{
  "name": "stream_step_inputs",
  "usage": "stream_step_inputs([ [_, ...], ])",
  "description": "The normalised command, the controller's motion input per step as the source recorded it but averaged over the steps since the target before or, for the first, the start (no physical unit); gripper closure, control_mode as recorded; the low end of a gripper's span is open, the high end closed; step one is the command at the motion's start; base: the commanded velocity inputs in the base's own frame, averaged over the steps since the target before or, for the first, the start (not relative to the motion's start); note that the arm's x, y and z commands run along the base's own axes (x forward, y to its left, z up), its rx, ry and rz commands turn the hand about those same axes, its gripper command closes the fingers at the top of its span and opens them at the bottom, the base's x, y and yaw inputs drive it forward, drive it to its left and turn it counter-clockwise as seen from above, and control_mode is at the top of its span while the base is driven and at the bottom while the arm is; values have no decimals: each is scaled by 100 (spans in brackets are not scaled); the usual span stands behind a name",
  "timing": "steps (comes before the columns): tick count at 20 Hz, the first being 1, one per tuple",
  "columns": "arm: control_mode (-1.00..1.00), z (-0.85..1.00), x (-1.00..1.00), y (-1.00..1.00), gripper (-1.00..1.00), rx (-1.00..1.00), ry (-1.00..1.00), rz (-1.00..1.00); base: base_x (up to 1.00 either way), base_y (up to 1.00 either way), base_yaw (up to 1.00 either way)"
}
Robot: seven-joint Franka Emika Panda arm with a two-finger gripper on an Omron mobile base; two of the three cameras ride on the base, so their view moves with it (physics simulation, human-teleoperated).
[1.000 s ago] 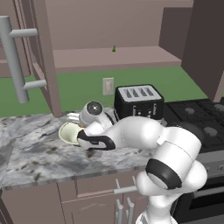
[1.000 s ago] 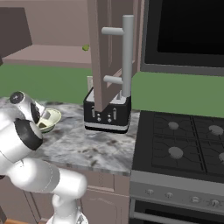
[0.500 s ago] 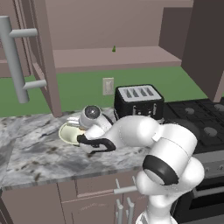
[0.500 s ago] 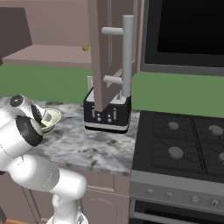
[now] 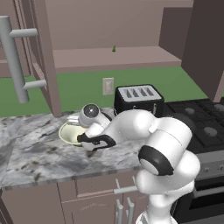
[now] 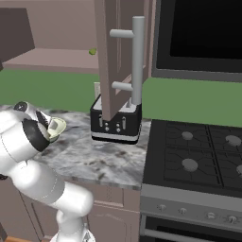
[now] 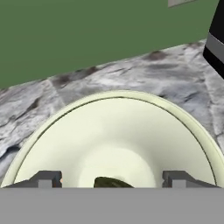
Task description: Open the cabinet. Pick the kiwi and tangerine from the cabinet and place them into the bowl. Then close the cabinet.
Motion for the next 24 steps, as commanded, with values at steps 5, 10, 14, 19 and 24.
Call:
stream_step_inputs([
  [5, -100, 2, 0, 0, -100, 0, 0, 0, 0, 0, 0],
  [10, -100, 54, -46, 0, -100, 0, -19, 0, 0, 0, 0],
  [14, -100, 97, -63, 0, -100, 0, -26, 0, 0, 0, 0],
  [19, -100, 100, -76, 0, -100, 0, -30, 3, 0, 0, 0],
  [24, -100, 100, -96, 0, -100, 0, -29, 7, 0, 0, 0],
])
